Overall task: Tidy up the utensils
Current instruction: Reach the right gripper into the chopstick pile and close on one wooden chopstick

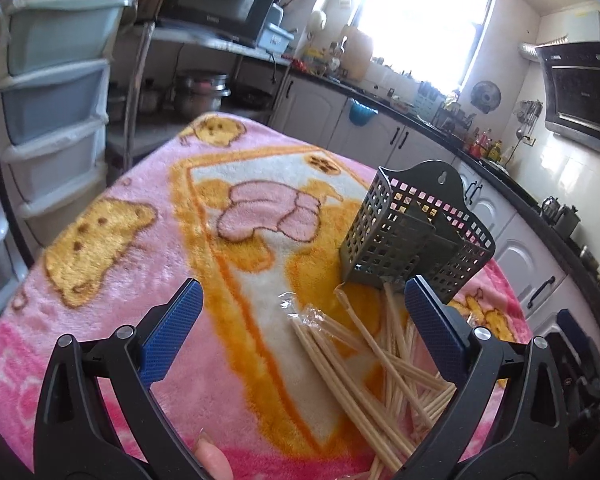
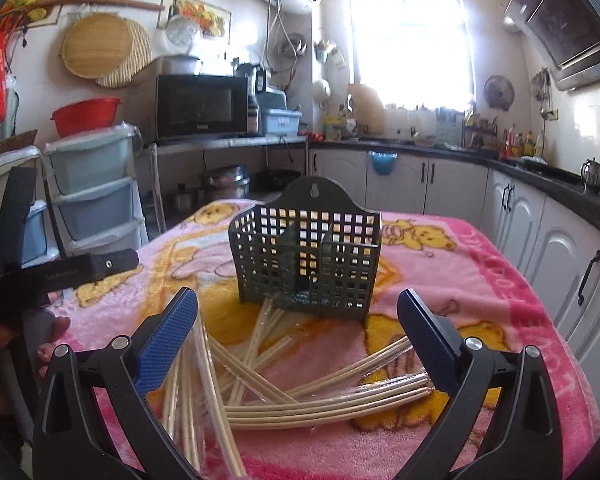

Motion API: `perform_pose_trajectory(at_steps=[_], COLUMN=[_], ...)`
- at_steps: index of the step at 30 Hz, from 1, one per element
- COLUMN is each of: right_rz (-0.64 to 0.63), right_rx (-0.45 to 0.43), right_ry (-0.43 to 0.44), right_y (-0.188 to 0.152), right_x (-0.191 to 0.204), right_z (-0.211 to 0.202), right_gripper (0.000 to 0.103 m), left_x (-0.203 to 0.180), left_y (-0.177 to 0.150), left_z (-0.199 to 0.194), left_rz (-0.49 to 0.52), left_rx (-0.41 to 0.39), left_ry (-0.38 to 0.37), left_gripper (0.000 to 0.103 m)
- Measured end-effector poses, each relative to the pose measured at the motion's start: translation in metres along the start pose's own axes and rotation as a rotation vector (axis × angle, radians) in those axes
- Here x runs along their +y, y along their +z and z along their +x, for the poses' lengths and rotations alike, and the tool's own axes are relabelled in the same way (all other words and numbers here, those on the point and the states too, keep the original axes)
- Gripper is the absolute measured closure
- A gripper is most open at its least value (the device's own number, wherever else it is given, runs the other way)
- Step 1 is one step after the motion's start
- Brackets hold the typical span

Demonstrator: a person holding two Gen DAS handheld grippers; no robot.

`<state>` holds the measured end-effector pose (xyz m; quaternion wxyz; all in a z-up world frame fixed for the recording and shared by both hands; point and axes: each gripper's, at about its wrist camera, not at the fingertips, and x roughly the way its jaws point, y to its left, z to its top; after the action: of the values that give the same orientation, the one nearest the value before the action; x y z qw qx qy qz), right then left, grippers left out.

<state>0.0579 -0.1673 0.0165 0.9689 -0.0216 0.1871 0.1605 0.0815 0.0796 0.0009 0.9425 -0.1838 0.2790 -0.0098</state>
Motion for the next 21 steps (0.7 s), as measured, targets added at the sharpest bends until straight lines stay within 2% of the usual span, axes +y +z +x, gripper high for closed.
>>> perform_pose_trajectory(at_steps=[6,8,9,11,13,17,21], right_rz=[0.014,0.016,0.016,0.022,0.022,0.024,0.022], right_rx=[0.133,0.172,0.204,0.238,0.291,0.376,0.418], right_ry=[0.041,0.059,0.071,0.088,0.098,0.122,0.144], right_y=[0.004,0.005,0.005,0.006,0.005,0.001,-0.002], right_x=[-0.003,-0.002,-0.001,-0.001,0.0,0.001,0.005], right_z=[0.036,0.049,0.058,0.069,0.085,0.112,0.127], right_gripper=[0.006,0.007,0.008,0.017,0.022,0.036,0.044], left_x=[0.013,0.015,0.017,0.022,0.028,0.033,0.032], left_y=[0.004,0.002,0.001,-0.002,-0.006,-0.01,-0.01], left_z=[0.037,0.046,0.051,0.06,0.066,0.073,0.077], left_rz=[-0.063,-0.08,-0.091,-0.136,-0.188,-0.229,-0.242], left_rx=[0.138,0.177,0.2,0.244,0.274,0.304,0.317], left_ry=[-0.031,-0.046,-0.049,-0.082,-0.121,-0.16,-0.189], left_gripper=[0.012,0.026,0.03,0.041,0.048,0.056,0.064])
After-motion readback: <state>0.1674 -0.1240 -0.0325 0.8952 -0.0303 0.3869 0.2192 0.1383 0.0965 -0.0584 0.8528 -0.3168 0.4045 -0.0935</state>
